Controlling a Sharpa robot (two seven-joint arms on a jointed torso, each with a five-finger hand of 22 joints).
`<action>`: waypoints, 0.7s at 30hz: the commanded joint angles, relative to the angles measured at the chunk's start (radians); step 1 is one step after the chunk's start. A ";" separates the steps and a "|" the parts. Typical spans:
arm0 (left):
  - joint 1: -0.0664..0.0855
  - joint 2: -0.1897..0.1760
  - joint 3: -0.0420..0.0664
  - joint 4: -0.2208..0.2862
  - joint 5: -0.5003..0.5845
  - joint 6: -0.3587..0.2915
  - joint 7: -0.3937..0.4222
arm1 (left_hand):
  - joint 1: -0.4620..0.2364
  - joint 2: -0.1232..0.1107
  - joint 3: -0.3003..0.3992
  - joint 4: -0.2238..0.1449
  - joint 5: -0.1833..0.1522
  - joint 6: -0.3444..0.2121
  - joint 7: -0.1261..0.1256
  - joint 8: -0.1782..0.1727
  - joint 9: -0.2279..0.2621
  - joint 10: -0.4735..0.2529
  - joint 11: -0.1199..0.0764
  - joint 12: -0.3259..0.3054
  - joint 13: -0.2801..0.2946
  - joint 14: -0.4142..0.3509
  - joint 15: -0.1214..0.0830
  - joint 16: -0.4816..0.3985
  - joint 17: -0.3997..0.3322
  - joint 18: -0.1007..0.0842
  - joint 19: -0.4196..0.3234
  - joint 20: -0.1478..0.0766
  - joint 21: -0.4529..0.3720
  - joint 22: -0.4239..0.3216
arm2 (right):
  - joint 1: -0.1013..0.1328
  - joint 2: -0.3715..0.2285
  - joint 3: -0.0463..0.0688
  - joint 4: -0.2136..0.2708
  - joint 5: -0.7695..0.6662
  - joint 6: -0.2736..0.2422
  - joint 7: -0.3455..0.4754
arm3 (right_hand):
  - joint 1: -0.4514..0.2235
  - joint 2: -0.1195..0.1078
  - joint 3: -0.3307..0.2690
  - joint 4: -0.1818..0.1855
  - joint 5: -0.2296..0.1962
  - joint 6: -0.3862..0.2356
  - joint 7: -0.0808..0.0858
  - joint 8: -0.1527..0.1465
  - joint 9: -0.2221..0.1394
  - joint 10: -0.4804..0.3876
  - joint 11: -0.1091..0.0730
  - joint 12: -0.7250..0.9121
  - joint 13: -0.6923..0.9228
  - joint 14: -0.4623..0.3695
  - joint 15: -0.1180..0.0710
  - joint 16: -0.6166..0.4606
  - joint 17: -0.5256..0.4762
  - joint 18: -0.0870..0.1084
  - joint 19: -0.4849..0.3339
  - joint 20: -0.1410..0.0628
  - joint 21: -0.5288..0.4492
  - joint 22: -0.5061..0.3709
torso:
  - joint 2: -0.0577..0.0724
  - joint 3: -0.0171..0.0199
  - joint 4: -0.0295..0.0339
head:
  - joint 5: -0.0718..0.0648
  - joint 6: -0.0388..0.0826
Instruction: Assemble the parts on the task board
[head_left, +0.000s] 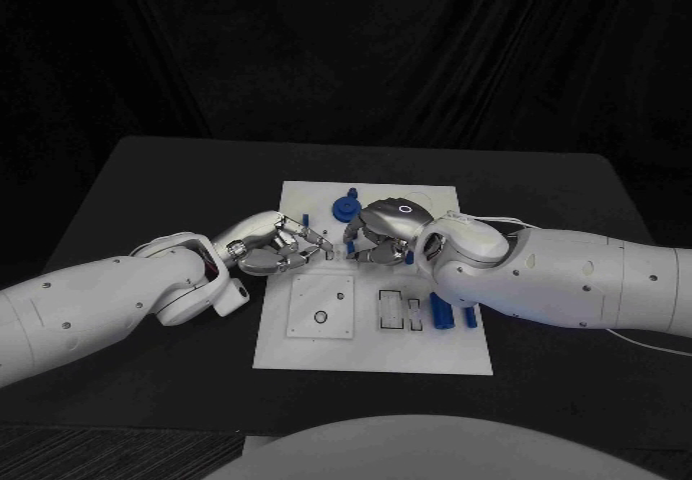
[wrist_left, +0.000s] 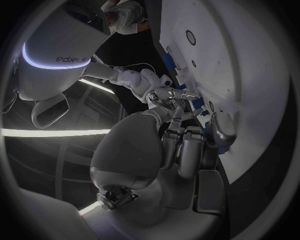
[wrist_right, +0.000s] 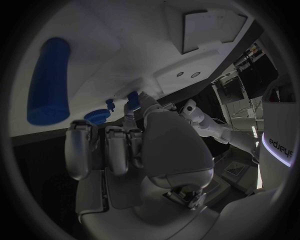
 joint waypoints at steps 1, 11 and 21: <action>-0.002 0.003 0.001 0.001 0.003 0.016 0.011 | -0.005 0.002 0.005 -0.001 -0.006 0.005 0.000 0.000 0.001 0.104 0.004 -0.001 0.262 0.102 0.006 0.003 0.263 0.010 -0.006 0.001 -0.006 -0.001 | -0.002 0.001 -0.001 -0.002 -0.010 0.021 -0.017 | 0.001 -0.001 -0.003 -0.004 -0.007 -0.010 -0.001 -0.009 -0.004 0.107 0.005 0.002 0.263 0.104 0.008 0.003 0.263 0.013 0.025 0.007 -0.003 0.215 | 0.000 0.0000 0.0003 | 0.000 0.000; -0.002 0.004 0.001 -0.003 0.003 0.019 0.010 | -0.005 0.002 0.007 -0.002 -0.006 0.006 0.000 0.000 0.001 0.104 0.005 -0.001 0.262 0.102 0.006 0.003 0.263 0.010 -0.008 0.001 -0.007 -0.002 | -0.002 0.000 -0.001 -0.004 -0.010 0.025 -0.013 | -0.007 -0.008 -0.005 -0.001 -0.010 -0.073 0.005 -0.060 -0.044 0.107 0.009 0.002 0.263 0.104 0.012 0.003 0.263 0.014 0.023 0.010 -0.007 0.214 | 0.000 -0.0001 0.0004 | -0.001 0.000; -0.002 0.006 0.001 -0.007 0.003 0.024 0.007 | -0.005 0.002 0.008 -0.004 -0.006 0.007 0.001 0.000 0.001 0.104 0.005 -0.001 0.262 0.102 0.006 0.003 0.263 0.010 -0.009 0.002 -0.007 -0.002 | -0.002 -0.002 -0.001 -0.002 -0.010 0.025 -0.011 | -0.010 -0.011 -0.007 0.001 -0.013 -0.086 0.006 -0.070 -0.054 0.107 0.010 0.002 0.263 0.104 0.013 0.003 0.263 0.014 0.023 0.011 -0.007 0.214 | 0.000 0.0000 0.0000 | -0.002 0.000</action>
